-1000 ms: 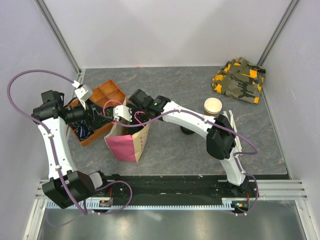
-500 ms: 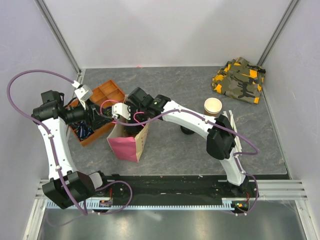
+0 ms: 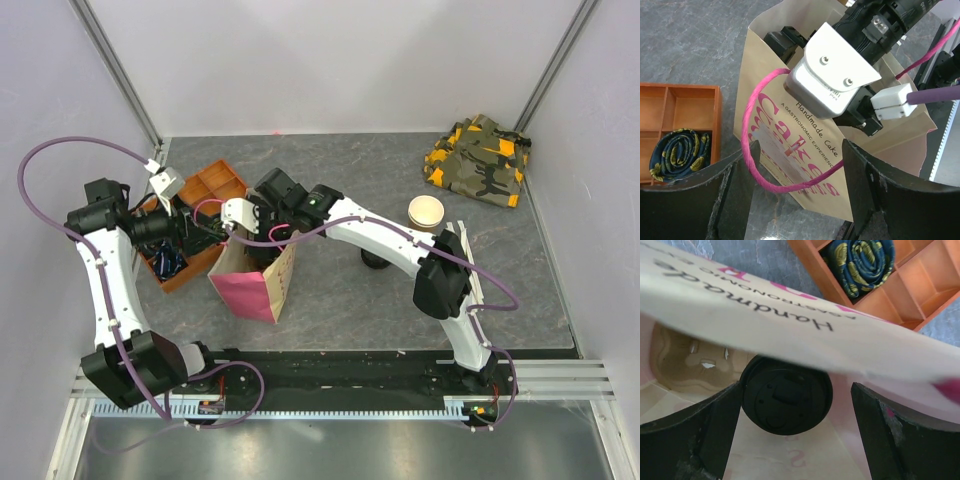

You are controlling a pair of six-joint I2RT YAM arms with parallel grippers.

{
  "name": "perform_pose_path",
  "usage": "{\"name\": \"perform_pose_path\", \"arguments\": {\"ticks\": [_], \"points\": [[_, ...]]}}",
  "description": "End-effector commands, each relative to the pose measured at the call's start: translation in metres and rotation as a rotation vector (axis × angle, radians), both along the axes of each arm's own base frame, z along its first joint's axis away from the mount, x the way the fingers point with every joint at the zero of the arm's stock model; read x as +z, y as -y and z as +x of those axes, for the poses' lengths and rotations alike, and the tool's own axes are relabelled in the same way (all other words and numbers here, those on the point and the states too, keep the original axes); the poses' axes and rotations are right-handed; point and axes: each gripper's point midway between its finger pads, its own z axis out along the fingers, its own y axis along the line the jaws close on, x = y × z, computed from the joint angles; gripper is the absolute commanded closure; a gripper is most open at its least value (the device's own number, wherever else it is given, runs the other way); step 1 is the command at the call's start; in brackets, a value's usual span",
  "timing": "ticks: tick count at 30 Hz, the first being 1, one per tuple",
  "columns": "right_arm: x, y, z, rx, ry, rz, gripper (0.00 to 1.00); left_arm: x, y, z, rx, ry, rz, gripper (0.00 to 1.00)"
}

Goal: Pack the takeout coffee

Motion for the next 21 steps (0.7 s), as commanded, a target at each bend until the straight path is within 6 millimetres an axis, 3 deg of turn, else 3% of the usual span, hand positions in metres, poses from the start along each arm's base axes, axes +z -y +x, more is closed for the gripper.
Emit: {"name": "perform_pose_path", "arguments": {"ticks": [1,12,21], "points": [[0.050,-0.005,0.005,-0.003,0.050,0.103,0.02,0.012,0.012,-0.022,-0.013,-0.087,-0.076,0.27],[0.093,-0.011,0.015,-0.055,0.096,0.232,0.02,0.011,0.011,-0.020,-0.019,-0.076,-0.070,0.26],[0.115,-0.018,0.024,-0.112,0.115,0.318,0.02,0.011,0.012,-0.021,-0.022,-0.068,-0.071,0.27]]}}
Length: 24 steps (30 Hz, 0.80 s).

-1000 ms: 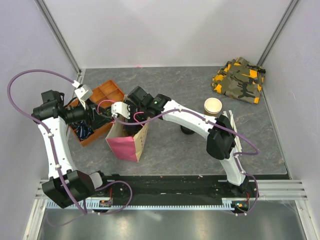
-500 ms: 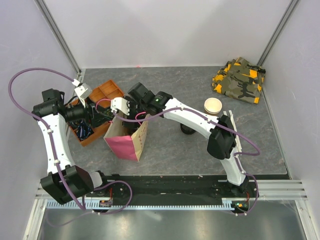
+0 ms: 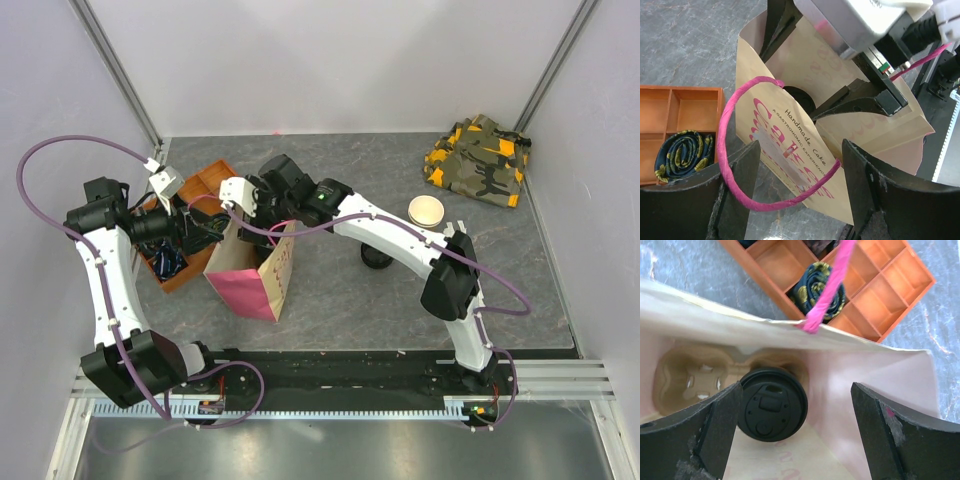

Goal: Pack the takeout coffee

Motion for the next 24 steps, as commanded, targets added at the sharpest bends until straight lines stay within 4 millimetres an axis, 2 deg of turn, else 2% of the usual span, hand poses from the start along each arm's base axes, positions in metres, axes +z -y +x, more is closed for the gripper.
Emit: {"name": "perform_pose_path", "arguments": {"ticks": [1,14,20,24], "points": [[0.066,-0.007,0.010,-0.051,0.077,0.162,0.02,0.009,0.013,-0.024,-0.020,-0.076,-0.075,0.27],[0.100,-0.008,0.027,-0.126,0.087,0.284,0.02,0.010,0.015,-0.027,-0.024,-0.063,-0.071,0.27],[0.113,-0.007,0.028,-0.134,0.077,0.334,0.02,0.010,0.015,-0.028,-0.023,-0.062,-0.071,0.27],[0.117,-0.004,0.018,-0.071,0.075,0.340,0.02,0.009,0.015,-0.027,-0.023,-0.069,-0.073,0.27]]}}
